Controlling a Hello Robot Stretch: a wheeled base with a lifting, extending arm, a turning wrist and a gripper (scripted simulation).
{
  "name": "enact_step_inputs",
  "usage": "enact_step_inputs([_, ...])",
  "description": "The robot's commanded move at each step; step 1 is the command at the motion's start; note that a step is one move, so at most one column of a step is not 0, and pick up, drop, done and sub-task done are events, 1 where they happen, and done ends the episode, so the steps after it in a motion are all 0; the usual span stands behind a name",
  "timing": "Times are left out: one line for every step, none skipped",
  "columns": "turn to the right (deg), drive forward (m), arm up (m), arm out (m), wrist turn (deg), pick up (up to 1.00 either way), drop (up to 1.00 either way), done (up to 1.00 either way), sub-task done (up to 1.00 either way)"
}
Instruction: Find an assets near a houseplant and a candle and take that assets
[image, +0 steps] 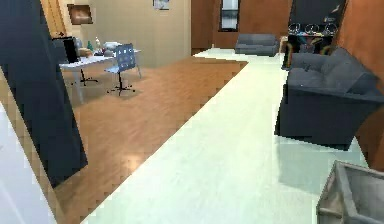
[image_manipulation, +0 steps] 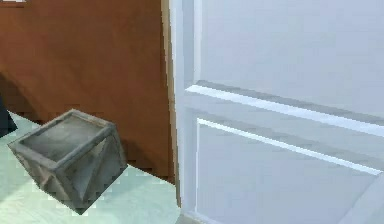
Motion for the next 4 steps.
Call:
enact_step_inputs([0.0, 0.65, 0.00, 0.00, 0.0, 0.00, 0.00, 0.00, 0.00])
enact_step_inputs([33.0, 0.00, 0.00, 0.00, 0.0, 0.00, 0.00, 0.00, 0.00])
enact_step_inputs([0.0, 0.30, 0.00, 0.00, 0.0, 0.00, 0.00, 0.00, 0.00])
enact_step_inputs([-27.0, 0.00, 0.00, 0.00, 0.0, 0.00, 0.00, 0.00, 0.00])
